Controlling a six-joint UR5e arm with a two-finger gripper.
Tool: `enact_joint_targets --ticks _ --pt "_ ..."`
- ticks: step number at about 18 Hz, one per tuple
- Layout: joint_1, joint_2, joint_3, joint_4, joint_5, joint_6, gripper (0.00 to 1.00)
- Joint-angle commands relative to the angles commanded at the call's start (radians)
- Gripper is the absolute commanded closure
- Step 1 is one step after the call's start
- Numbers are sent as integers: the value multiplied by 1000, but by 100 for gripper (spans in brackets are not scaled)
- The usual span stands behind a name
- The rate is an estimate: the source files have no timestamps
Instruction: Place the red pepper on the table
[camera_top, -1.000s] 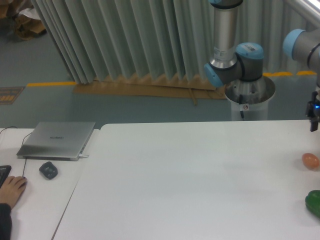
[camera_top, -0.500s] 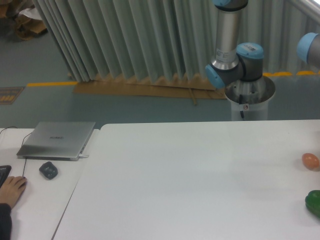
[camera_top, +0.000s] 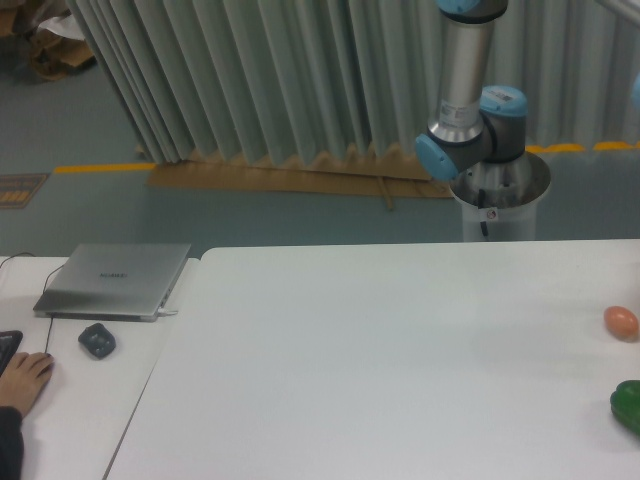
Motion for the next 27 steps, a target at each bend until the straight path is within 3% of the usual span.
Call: enact_joint_targets --ticks 4,6,14,18,27 --pt "53 -43 2 8 -14 11 0" --pt "66 -83 9 44 -29 61 0" --pt "115 -107 51 57 -81 123 0" --pt "152 -126 45 58 -81 155 0" --pt "152 -153 34 58 -78 143 0"
